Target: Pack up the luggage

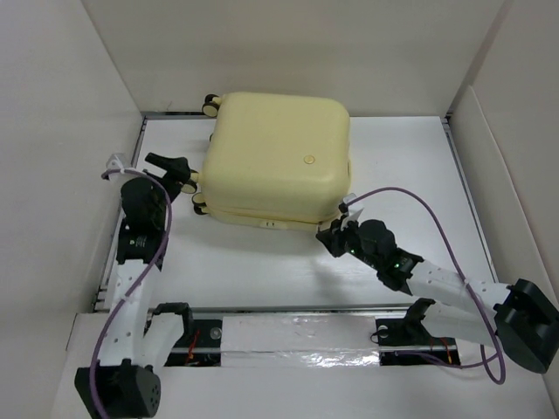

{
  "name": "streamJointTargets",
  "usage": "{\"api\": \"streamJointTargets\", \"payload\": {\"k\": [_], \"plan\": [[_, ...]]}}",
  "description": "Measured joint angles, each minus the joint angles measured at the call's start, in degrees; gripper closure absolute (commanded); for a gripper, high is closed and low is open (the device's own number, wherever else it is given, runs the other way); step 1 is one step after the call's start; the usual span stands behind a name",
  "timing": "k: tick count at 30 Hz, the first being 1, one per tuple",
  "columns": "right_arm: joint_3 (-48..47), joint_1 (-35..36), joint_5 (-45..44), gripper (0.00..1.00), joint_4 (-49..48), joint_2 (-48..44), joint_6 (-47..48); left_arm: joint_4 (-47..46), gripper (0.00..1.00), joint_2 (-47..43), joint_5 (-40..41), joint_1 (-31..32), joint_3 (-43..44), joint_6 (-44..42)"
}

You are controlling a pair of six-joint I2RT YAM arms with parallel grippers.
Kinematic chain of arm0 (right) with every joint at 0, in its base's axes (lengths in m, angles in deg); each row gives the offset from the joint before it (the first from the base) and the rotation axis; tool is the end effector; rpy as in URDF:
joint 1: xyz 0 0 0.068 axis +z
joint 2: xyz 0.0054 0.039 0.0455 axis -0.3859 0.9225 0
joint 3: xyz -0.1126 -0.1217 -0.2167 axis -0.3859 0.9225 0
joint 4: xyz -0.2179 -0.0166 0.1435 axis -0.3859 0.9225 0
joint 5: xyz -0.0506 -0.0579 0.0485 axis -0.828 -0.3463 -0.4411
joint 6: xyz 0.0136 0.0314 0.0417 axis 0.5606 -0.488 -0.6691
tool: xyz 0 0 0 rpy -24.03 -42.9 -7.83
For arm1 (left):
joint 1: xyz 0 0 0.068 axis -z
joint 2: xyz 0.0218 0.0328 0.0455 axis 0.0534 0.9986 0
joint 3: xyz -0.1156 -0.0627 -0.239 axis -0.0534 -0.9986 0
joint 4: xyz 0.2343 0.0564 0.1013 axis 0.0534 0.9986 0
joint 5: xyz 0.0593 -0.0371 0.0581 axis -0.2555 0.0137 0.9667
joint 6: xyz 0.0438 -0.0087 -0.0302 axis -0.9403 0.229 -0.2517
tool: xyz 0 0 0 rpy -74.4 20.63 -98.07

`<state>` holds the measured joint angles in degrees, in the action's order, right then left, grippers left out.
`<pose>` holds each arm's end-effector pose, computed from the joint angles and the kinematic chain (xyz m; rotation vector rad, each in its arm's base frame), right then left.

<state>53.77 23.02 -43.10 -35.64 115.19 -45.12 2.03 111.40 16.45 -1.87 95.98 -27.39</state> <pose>0.1569 0.1597 0.2088 -0.4933 1.8679 0.7038 0.1973 -0.0002 0.3363 -0.6764 1.4957 -0.5196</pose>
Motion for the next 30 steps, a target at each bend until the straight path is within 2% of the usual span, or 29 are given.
{"api": "streamJointTargets", "payload": {"k": [3,6,11,15,21,30], "plan": [[0.04,-0.26,1.16,1.0,0.0,-0.07,0.2,1.46,0.11,5.68,-6.29,-7.54,3.34,0.44],[0.13,-0.33,2.03,1.0,-0.02,-0.13,0.33,2.43,0.09,11.23,-10.64,-10.69,4.04,0.57],[0.42,-0.33,3.61,1.0,-0.57,-0.11,0.42,4.28,0.09,16.31,-17.0,-10.67,4.68,0.72],[0.72,-0.33,4.35,1.0,-1.22,0.0,0.42,4.44,0.09,16.57,-19.91,-10.67,4.68,1.07],[0.74,-0.33,4.68,1.0,-1.29,0.13,0.42,4.37,0.09,16.81,-21.05,-10.69,4.76,1.6],[0.74,-0.33,5.05,1.0,-1.62,0.44,0.42,1.27,0.11,24.59,-22.29,-9.86,7.06,4.2]]}}
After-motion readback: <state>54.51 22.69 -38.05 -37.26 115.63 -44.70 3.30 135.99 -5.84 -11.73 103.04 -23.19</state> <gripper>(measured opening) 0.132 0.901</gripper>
